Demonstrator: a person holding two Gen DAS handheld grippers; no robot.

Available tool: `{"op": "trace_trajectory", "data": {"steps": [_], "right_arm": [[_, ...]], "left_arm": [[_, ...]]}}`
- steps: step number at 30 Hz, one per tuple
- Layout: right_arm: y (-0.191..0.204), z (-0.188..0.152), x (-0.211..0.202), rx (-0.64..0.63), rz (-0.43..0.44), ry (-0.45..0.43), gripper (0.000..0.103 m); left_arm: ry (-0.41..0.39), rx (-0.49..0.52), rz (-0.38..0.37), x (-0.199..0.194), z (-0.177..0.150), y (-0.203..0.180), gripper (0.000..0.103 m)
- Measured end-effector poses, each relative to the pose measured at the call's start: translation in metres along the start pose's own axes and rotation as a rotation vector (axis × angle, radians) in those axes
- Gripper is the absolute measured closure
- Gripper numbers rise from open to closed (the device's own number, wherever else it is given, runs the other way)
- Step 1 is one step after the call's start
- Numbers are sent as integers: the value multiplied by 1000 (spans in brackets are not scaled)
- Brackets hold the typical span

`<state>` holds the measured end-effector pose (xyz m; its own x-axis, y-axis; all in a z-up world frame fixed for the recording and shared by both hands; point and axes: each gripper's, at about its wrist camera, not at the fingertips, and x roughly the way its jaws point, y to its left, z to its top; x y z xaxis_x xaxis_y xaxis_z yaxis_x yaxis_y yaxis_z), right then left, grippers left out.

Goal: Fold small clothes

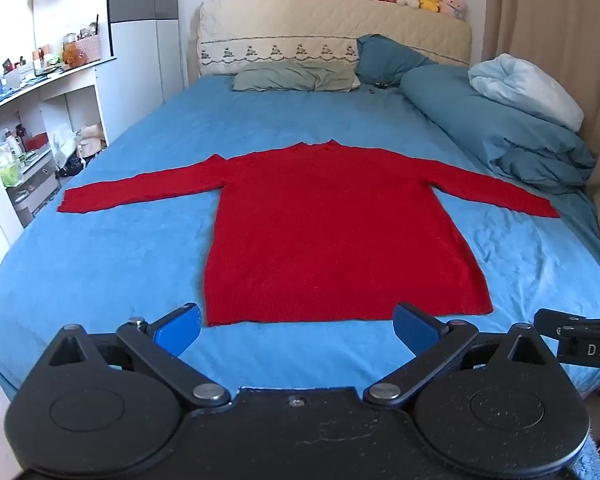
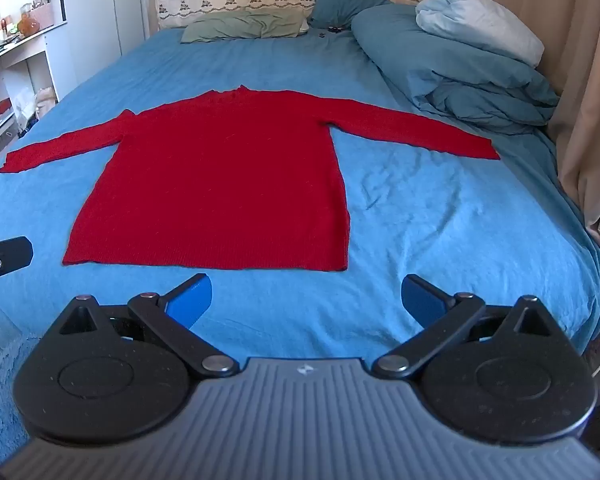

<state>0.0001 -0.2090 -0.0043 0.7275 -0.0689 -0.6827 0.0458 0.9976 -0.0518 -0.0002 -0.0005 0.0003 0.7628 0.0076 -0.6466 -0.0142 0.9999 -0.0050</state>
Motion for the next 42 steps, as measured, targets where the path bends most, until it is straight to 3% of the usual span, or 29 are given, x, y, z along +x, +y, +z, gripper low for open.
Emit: {"op": "trace_trajectory", "data": {"steps": [2,3,6,42], "right_arm": [[0,0,0,1,1,1,0],[1,0,0,1,1,1,0],[1,0,0,2,2,0,0],[5,0,-1,-2,-2,-2,0]], "left_arm": [[25,-14,-7,5,3,6,0],[-10,9,15,1,-1,0,0],[-16,19,34,1,-2,-9,0],[-24,9,21,-7,-3,-7,0]]}}
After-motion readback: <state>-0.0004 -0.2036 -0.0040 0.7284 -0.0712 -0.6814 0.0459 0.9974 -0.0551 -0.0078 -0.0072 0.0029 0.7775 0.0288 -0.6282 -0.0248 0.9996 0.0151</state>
